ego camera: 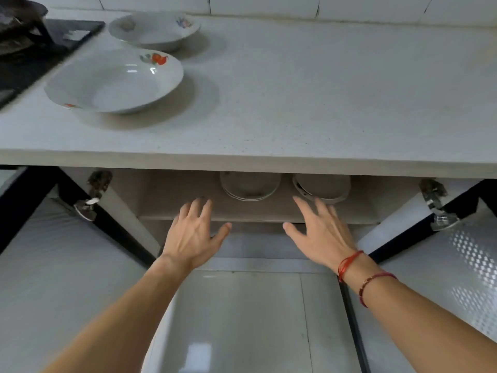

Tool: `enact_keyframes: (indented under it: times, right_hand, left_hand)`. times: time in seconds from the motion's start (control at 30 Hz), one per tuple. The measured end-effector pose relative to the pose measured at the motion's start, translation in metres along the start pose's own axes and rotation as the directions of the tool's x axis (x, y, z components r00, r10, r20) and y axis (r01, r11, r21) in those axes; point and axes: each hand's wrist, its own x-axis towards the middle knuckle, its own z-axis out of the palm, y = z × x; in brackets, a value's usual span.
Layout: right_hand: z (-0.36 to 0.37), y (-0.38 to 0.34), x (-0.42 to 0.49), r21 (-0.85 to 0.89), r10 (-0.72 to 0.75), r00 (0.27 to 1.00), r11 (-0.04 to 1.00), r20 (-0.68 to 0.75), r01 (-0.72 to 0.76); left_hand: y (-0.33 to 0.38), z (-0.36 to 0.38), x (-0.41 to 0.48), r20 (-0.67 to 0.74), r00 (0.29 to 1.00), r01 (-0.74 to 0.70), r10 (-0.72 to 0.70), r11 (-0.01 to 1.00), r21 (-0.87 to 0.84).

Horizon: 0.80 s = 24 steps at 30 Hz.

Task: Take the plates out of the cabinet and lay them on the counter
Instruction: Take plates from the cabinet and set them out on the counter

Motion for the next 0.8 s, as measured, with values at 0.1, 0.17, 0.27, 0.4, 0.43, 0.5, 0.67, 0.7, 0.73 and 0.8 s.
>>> enact_keyframes:
  times: [0.1,0.17,0.27,0.4,0.43,0.5,0.67,0.7,0.73,0.8]
  right_hand:
    - [0.030,0.007,0.035,0.017,-0.013,0.999,1.000,-0.029,0.014]
    - [0.048,0.010,0.059,0.056,-0.021,0.999,0.998,-0.040,0.023]
    - [0.072,0.015,0.093,0.095,-0.020,0.999,0.995,-0.044,0.024]
    - [0.095,0.013,0.132,0.173,-0.014,0.998,0.985,-0.065,0.025]
    - [0.101,0.014,0.141,0.175,-0.021,0.997,0.984,-0.069,0.032]
    - [0.108,0.012,0.153,0.170,-0.050,0.997,0.983,-0.066,0.061]
    - [0.126,0.013,0.185,0.306,-0.005,0.997,0.952,-0.071,0.027]
    - [0.128,0.013,0.191,0.353,0.027,0.997,0.936,-0.075,0.001]
    - [0.129,0.014,0.198,0.405,0.060,0.995,0.914,-0.083,-0.021]
    - [0.129,0.013,0.210,0.502,0.147,0.986,0.860,-0.075,-0.090]
  left_hand:
    - [-0.007,0.036,0.033,-0.010,1.000,0.020,-0.021,0.998,-0.059]
    - [-0.012,0.056,0.056,-0.007,0.999,0.043,-0.044,0.995,-0.090]
    - [-0.016,0.079,0.088,-0.008,0.996,0.086,-0.088,0.990,-0.110]
    - [-0.020,0.107,0.128,0.012,0.987,0.155,-0.158,0.951,-0.267]
    - [-0.020,0.114,0.139,0.002,0.984,0.172,-0.180,0.937,-0.304]
    - [-0.021,0.126,0.157,-0.034,0.974,0.196,-0.224,0.907,-0.372]
    - [-0.030,0.146,0.203,-0.085,0.954,0.203,-0.286,0.833,-0.515]
    - [-0.030,0.147,0.211,-0.071,0.946,0.234,-0.316,0.820,-0.523]
    - [-0.031,0.149,0.218,-0.048,0.936,0.270,-0.348,0.801,-0.535]
    - [-0.033,0.153,0.230,-0.004,0.918,0.320,-0.397,0.746,-0.584]
